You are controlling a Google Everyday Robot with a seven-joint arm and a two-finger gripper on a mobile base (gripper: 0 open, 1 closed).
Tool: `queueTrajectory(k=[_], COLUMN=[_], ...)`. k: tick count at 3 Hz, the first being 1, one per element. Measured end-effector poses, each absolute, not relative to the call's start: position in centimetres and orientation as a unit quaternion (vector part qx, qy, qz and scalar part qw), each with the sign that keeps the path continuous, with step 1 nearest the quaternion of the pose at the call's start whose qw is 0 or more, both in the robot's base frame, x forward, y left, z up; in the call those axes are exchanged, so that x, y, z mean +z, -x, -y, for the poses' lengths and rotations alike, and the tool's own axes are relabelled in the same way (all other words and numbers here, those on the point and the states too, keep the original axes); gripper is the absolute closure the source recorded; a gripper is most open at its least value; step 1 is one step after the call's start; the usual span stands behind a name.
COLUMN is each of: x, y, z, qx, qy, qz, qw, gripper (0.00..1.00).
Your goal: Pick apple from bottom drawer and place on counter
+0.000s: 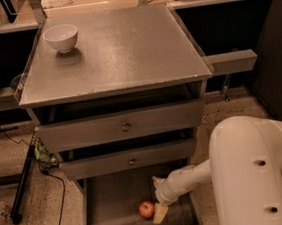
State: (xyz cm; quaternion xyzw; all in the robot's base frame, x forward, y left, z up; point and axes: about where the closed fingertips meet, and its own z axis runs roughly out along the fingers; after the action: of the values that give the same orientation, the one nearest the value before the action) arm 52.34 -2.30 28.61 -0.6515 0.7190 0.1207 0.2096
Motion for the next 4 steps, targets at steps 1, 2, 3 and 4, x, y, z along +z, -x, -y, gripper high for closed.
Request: queueTrajectory(k=[1, 2, 3, 4], x=[25.1, 24.0, 22.6, 19.6], y=[-53.8, -53.9, -54.3, -54.6], z=[0.7, 0.1, -0.1, 0.0], qx=[0.143, 0.142, 0.14, 0.15], qy=[0.647, 0.648, 0.648, 0.644], qz=[-0.718, -0.716, -0.717, -0.721], qw=[0.214, 0.218, 0.217, 0.207], gripper=[0.0, 0.0, 0.0, 0.0])
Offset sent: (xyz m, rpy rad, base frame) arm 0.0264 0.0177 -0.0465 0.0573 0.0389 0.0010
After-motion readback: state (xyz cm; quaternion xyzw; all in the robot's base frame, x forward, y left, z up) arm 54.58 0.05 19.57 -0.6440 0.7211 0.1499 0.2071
